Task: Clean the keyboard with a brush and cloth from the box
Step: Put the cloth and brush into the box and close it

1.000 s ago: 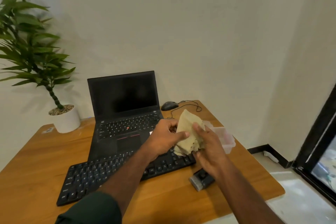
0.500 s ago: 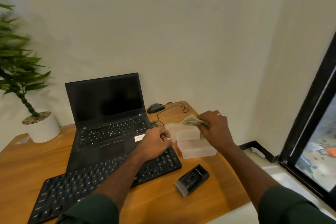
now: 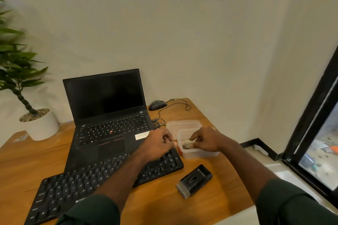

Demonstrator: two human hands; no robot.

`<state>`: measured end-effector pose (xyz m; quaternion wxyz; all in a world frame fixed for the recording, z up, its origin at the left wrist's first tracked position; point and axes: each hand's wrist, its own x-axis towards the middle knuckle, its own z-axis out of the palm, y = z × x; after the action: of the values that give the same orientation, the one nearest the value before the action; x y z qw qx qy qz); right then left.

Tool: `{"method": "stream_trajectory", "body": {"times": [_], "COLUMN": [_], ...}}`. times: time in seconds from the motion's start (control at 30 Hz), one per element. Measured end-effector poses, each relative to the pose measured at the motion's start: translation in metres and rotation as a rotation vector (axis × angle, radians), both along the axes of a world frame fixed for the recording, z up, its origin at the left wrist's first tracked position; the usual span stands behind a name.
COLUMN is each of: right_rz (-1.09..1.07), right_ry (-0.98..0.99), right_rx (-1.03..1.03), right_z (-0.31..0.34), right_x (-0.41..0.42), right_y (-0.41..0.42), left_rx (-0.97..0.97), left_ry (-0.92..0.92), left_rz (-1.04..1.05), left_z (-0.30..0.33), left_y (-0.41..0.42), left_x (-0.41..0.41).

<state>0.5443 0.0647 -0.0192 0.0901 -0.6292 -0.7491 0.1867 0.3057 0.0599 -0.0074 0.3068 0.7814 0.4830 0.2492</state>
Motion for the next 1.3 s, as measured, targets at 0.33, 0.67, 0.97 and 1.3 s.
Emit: {"method": "stream_trajectory", "body": {"times": [0.33, 0.67, 0.97, 1.3], "right_rz": [0.073, 0.277, 0.251, -0.154], "right_ry": [0.338, 0.051, 0.044, 1.145], "right_rx": [0.254, -0.290, -0.223, -0.151], "right_z": [0.014, 0.004, -0.003, 0.017], "right_x": [-0.002, -0.020, -0.019, -0.040], "right_y": [-0.042, -0.073, -0.086, -0.102], "left_rx": [0.026, 0.026, -0.008, 0.073], "left_ry": [0.020, 0.055, 0.009, 0.084], "left_rz": [-0.020, -0.013, -0.003, 0.002], "left_z": [-0.003, -0.007, 0.002, 0.013], "left_y": [-0.002, -0.010, -0.015, -0.012], "left_x": [0.008, 0.005, 0.001, -0.006]}}
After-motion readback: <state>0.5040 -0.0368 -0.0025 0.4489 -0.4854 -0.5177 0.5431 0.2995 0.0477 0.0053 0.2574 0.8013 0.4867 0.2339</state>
